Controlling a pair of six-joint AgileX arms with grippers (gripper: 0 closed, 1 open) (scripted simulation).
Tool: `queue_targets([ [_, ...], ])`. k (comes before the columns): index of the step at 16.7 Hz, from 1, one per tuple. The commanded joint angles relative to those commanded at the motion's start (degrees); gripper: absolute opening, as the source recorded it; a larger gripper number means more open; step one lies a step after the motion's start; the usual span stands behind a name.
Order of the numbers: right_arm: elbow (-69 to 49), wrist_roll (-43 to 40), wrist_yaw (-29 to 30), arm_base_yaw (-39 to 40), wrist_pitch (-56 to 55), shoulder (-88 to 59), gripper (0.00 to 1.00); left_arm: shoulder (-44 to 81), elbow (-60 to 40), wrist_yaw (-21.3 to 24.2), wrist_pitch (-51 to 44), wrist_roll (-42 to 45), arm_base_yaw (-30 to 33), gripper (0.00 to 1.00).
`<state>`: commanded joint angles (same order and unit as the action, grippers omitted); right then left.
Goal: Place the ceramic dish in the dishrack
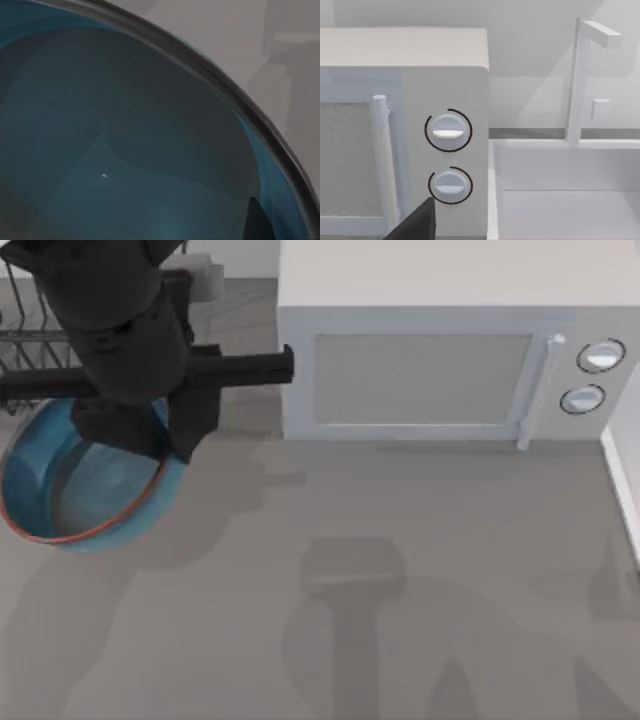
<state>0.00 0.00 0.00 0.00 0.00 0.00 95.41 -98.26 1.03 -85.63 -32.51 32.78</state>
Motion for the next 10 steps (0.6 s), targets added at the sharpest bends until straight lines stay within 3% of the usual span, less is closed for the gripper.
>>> queue_targets([
  [4, 0.0, 0.0, 0.0, 0.0, 0.0, 0.0, 1.0, -8.8, 6.7, 2.2, 14.7, 6.7, -9.0, 0.0],
  [10, 0.0, 0.0, 0.0, 0.0, 0.0, 0.0, 1.0, -25.7, 21.1, 6.4, 46.3, 20.3, -26.3, 0.0],
])
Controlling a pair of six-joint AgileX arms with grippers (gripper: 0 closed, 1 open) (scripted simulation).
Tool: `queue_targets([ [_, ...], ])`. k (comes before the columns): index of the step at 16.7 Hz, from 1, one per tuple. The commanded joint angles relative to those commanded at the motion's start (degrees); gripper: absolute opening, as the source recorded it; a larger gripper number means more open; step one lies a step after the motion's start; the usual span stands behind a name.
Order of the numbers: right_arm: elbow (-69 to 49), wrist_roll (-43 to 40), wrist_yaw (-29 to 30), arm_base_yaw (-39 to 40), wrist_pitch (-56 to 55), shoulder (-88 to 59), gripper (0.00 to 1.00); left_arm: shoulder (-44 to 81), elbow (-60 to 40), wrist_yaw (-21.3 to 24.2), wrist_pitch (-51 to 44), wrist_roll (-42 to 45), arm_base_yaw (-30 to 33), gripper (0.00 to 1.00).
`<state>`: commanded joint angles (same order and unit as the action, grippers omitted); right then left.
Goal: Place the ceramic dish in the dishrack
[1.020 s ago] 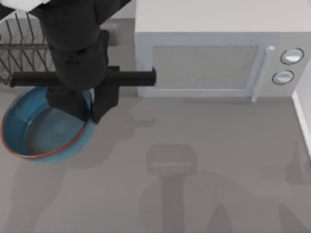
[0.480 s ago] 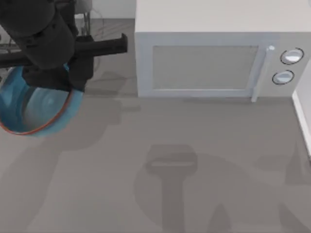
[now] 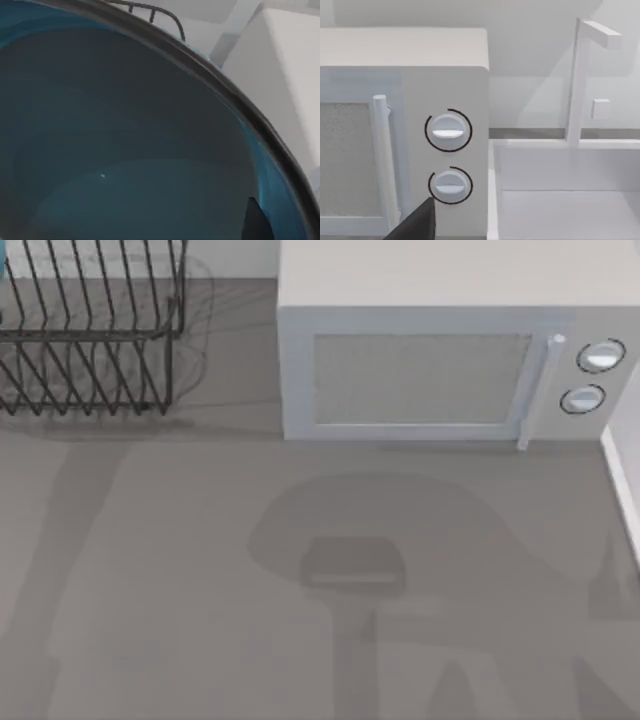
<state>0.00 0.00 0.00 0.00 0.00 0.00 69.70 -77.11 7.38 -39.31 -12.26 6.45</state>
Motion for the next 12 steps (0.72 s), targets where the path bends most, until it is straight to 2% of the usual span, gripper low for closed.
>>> queue_targets([
  [3, 0.0, 0.0, 0.0, 0.0, 0.0, 0.0, 1.0, -8.6, 6.7, 2.1, 14.0, 6.4, -8.1, 0.0],
  [6, 0.0, 0.0, 0.0, 0.0, 0.0, 0.0, 1.0, -15.5, 11.3, 3.7, 22.9, 11.0, -14.1, 0.0],
  [9, 0.0, 0.0, 0.0, 0.0, 0.0, 0.0, 1.0, -18.7, 13.3, 4.5, 26.4, 13.0, -16.8, 0.0],
  [12, 0.0, 0.0, 0.0, 0.0, 0.0, 0.0, 1.0, -18.7, 13.3, 4.5, 26.4, 13.0, -16.8, 0.0],
])
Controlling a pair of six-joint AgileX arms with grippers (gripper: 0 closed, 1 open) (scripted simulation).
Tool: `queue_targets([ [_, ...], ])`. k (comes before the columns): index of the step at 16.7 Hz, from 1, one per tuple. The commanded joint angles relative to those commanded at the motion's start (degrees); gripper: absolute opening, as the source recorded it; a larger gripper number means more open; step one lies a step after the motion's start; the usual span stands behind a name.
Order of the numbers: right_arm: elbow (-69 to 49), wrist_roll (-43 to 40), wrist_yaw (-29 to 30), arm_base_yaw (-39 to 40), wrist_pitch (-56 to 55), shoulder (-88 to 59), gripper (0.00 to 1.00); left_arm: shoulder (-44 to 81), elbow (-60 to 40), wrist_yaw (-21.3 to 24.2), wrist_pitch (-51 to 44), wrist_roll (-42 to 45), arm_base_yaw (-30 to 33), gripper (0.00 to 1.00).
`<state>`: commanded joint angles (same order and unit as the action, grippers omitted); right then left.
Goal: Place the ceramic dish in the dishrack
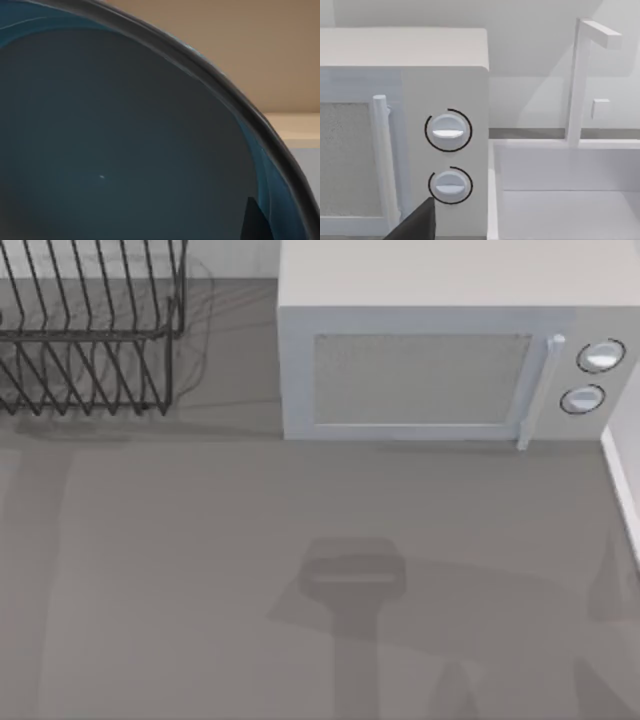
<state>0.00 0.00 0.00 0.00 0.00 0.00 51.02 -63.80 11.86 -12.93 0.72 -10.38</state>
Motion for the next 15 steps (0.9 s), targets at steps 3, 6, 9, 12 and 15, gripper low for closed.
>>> queue_targets([
  [3, 0.0, 0.0, 0.0, 0.0, 0.0, 0.0, 1.0, 0.9, -0.2, -0.2, 0.6, 0.0, 0.3, 0.0],
  [6, 0.0, 0.0, 0.0, 0.0, 0.0, 0.0, 1.0, 6.4, 0.1, -0.7, 6.2, 0.0, 0.8, 0.0],
  [9, 0.0, 0.0, 0.0, 0.0, 0.0, 0.0, 1.0, 16.0, 1.3, -1.7, 16.7, 0.1, 1.7, 0.0],
  [12, 0.0, 0.0, 0.0, 0.0, 0.0, 0.0, 1.0, 27.0, 3.5, -2.8, 30.3, 0.2, 3.0, 0.0],
  [15, 0.0, 0.0, 0.0, 0.0, 0.0, 0.0, 1.0, 37.2, 6.3, -4.0, 44.4, 0.3, 4.4, 0.0],
])
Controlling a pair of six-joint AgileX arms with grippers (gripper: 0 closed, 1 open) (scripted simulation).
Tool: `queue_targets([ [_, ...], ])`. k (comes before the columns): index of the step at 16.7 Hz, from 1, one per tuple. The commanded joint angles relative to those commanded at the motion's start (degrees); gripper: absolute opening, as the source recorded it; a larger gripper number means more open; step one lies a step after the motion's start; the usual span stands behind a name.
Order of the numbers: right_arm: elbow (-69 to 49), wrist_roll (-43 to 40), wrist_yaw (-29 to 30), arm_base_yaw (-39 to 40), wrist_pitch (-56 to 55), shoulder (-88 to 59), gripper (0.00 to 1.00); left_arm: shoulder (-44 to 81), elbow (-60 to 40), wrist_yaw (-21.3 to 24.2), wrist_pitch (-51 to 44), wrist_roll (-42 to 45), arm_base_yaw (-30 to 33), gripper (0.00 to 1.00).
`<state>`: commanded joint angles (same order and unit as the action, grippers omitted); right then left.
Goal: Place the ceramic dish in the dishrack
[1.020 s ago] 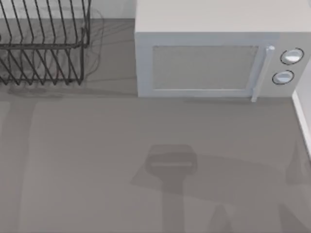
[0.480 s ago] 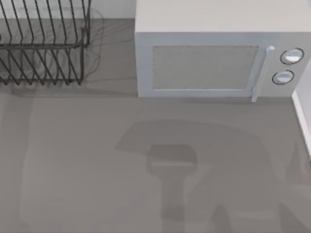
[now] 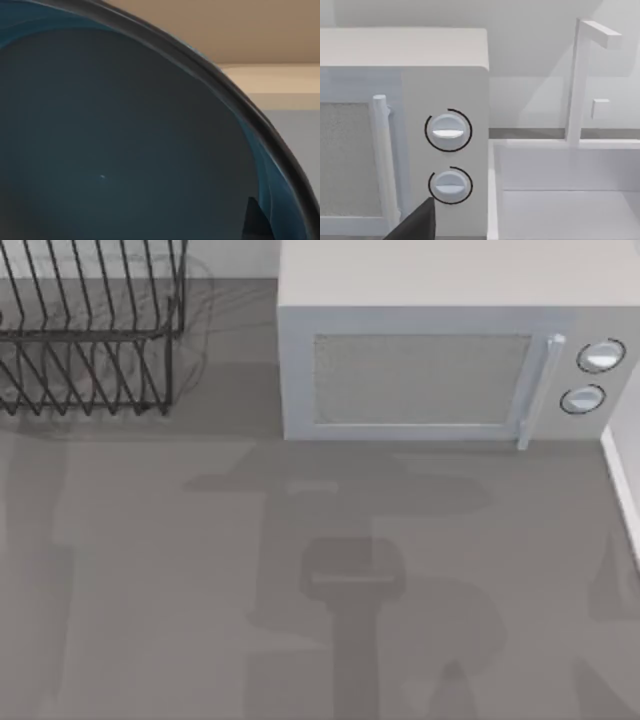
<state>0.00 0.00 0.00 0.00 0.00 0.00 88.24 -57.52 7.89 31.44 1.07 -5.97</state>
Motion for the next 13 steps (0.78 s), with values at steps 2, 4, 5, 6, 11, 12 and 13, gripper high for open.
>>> queue_targets([
  [2, 0.0, 0.0, 0.0, 0.0, 0.0, 0.0, 1.0, 5.5, 1.9, -0.8, 7.6, 0.0, 0.9, 0.0],
  [4, 0.0, 0.0, 0.0, 0.0, 0.0, 0.0, 1.0, 9.6, 3.4, -1.4, 12.9, -0.1, 1.6, 0.0],
  [5, 0.0, 0.0, 0.0, 0.0, 0.0, 0.0, 1.0, 11.0, 4.0, -1.6, 14.5, -0.1, 1.9, 0.0],
  [6, 0.0, 0.0, 0.0, 0.0, 0.0, 0.0, 1.0, 11.9, 4.4, -1.8, 15.6, -0.2, 2.1, 0.0],
  [11, 0.0, 0.0, 0.0, 0.0, 0.0, 0.0, 1.0, 12.3, 4.6, -1.8, 16.1, -0.2, 2.1, 0.0],
  [12, 0.0, 0.0, 0.0, 0.0, 0.0, 0.0, 1.0, 12.3, 4.6, -1.8, 16.1, -0.2, 2.1, 0.08],
  [13, 0.0, 0.0, 0.0, 0.0, 0.0, 0.0, 1.0, 12.3, 4.6, -1.8, 16.1, -0.2, 2.1, 0.15],
])
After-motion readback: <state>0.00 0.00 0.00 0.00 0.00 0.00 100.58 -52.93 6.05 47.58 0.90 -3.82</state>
